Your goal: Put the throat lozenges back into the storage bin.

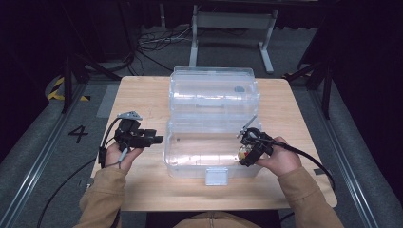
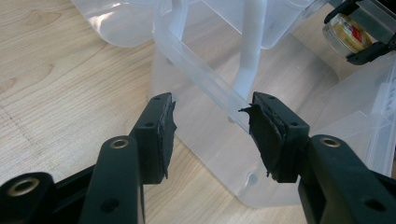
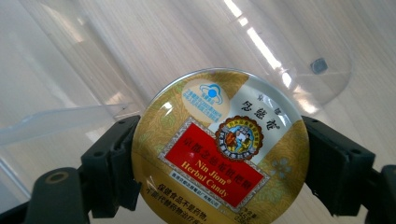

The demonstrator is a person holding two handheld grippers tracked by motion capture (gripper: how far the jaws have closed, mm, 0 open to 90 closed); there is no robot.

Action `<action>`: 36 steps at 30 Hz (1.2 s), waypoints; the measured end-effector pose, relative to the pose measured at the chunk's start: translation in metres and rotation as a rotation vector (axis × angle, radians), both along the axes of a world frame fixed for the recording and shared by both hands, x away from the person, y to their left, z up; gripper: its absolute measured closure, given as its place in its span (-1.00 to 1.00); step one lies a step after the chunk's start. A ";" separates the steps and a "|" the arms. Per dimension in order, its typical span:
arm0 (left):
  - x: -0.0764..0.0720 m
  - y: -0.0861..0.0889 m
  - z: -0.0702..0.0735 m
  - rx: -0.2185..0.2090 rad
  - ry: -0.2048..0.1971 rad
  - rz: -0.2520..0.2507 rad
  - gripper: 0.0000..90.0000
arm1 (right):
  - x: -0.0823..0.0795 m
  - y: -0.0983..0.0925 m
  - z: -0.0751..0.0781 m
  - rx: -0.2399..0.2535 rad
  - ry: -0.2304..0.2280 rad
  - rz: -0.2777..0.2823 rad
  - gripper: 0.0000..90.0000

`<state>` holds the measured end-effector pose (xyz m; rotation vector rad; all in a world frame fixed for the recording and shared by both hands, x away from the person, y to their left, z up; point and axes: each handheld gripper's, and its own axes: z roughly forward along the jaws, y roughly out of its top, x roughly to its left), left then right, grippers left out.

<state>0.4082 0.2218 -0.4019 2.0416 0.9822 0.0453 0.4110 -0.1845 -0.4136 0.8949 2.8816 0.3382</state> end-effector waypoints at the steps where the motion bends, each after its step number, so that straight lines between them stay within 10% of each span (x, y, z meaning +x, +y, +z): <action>1: 0.000 0.000 0.000 0.000 0.000 0.000 0.12 | 0.000 0.000 0.000 -0.002 0.004 0.000 -0.56; 36: 0.000 0.001 -0.001 0.003 0.001 0.001 0.12 | 0.002 0.000 0.000 -0.012 0.052 -0.011 -0.65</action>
